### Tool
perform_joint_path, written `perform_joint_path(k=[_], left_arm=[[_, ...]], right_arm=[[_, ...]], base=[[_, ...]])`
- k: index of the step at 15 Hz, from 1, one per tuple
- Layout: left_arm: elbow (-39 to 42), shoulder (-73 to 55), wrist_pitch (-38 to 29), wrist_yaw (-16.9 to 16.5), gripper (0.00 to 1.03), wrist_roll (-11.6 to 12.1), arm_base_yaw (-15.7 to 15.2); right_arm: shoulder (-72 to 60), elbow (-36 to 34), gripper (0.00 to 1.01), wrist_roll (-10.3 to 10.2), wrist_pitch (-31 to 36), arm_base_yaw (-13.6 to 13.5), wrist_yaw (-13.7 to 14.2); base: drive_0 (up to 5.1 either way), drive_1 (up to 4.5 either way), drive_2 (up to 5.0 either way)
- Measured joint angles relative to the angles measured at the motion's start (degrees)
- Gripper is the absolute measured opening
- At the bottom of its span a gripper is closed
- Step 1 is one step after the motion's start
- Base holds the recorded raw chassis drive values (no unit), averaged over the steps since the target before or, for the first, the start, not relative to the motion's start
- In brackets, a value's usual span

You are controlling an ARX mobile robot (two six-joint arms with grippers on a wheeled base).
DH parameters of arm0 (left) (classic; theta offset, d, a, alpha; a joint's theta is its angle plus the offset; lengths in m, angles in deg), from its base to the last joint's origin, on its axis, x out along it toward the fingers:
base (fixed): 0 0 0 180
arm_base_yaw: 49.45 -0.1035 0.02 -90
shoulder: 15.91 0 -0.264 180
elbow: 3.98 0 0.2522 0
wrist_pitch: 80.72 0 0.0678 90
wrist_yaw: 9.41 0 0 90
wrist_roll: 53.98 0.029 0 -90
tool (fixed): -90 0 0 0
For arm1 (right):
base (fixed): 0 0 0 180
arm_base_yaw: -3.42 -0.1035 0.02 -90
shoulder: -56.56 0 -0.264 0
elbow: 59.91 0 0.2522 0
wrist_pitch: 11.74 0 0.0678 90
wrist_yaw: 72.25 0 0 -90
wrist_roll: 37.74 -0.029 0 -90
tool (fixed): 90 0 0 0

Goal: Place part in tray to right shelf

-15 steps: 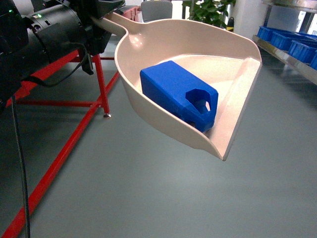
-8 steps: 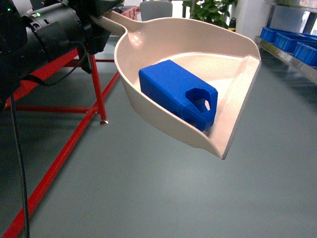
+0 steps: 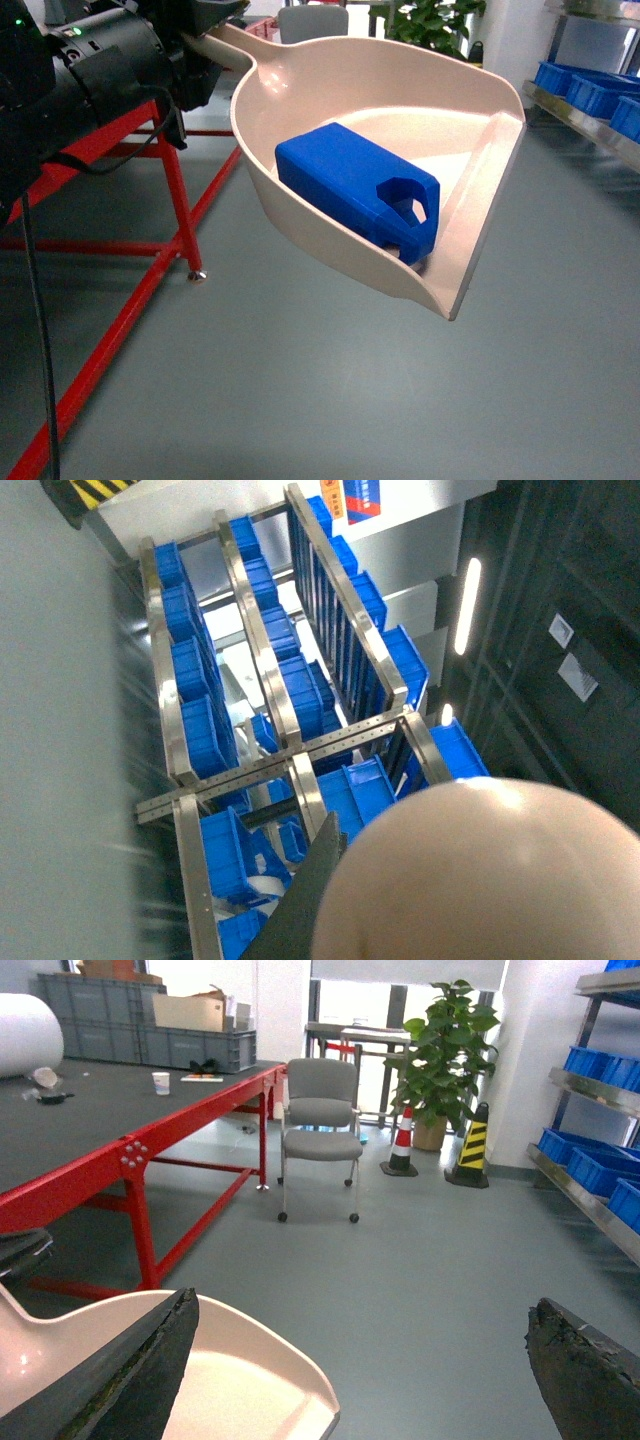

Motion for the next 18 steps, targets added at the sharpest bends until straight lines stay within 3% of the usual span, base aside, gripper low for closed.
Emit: perform_joint_path(k=[18], left_arm=[[0.0,0.0,0.2,-0.2,0.12,0.0,0.0]], right_arm=[[-0.1,0.0,0.98,0.0,0.0,0.0,0.0]], base=[[0.0,4.29,-4.3]])
